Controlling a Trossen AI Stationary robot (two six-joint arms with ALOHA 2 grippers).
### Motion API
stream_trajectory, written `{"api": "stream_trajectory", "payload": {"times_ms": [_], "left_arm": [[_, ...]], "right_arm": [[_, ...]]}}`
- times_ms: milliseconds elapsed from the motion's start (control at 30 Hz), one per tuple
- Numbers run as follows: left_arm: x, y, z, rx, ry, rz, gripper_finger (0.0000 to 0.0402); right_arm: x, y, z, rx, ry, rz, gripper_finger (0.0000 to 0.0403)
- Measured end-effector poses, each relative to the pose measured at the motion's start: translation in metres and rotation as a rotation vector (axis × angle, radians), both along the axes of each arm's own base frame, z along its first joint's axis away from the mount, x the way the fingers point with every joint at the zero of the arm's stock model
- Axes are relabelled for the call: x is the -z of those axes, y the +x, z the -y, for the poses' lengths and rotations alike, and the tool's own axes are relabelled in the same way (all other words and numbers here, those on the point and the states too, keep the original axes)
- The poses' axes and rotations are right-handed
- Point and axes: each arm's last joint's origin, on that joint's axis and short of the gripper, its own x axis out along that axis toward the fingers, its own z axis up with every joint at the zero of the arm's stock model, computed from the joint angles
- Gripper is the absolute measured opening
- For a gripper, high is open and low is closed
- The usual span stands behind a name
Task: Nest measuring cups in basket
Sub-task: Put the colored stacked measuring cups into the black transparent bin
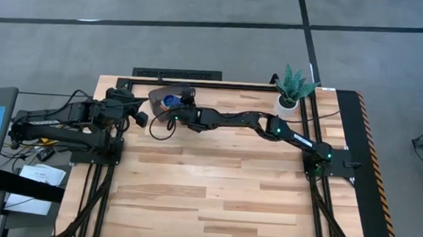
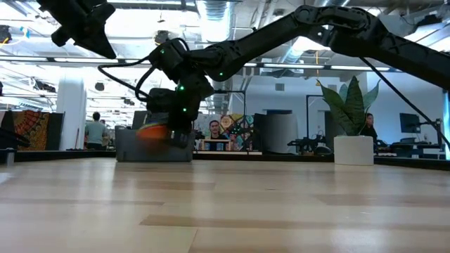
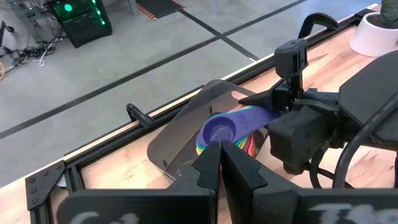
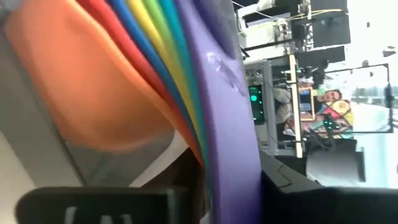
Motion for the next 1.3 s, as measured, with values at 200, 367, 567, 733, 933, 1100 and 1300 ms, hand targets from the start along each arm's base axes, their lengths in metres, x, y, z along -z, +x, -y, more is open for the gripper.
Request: {"api": "stream_trajectory", "payload": {"times_ms": [200,367,567,733,933,1100,1300], "left_arm": [[0.000,0.001,0.001,0.028,-0.017,0.000,0.0000],[0.002,0.000,0.001,0.042,-0.028,-0.010,0.0000],[0.001,0.000,0.001,0.041,-0.028,-0.010,0.0000],[0.001,0.000,0.001,0.036,-0.026,-0.008,0.0000],[0.001,0.000,0.001,0.028,-0.036,0.015,0.0000],[0.001,0.001,0.001,0.018,-0.050,0.033,0.0000],[0.001,0.001,0.001,0.013,-0.056,0.044,0.0000]], "right_arm": [[0.001,0.001,0.000,-0.027,0.033,0.018,0.0142],[0.001,0.001,-0.001,-0.037,0.040,0.013,0.0174],[0.005,0.000,-0.012,-0.039,0.037,-0.040,0.0202],[0.006,-0.001,-0.022,-0.031,0.021,-0.076,0.0213],[0.005,-0.002,-0.032,0.039,-0.009,-0.056,0.0217],[-0.001,-0.010,-0.038,0.067,0.120,0.016,0.0218],[-0.006,-0.012,-0.039,0.077,0.215,0.099,0.0224]]}}
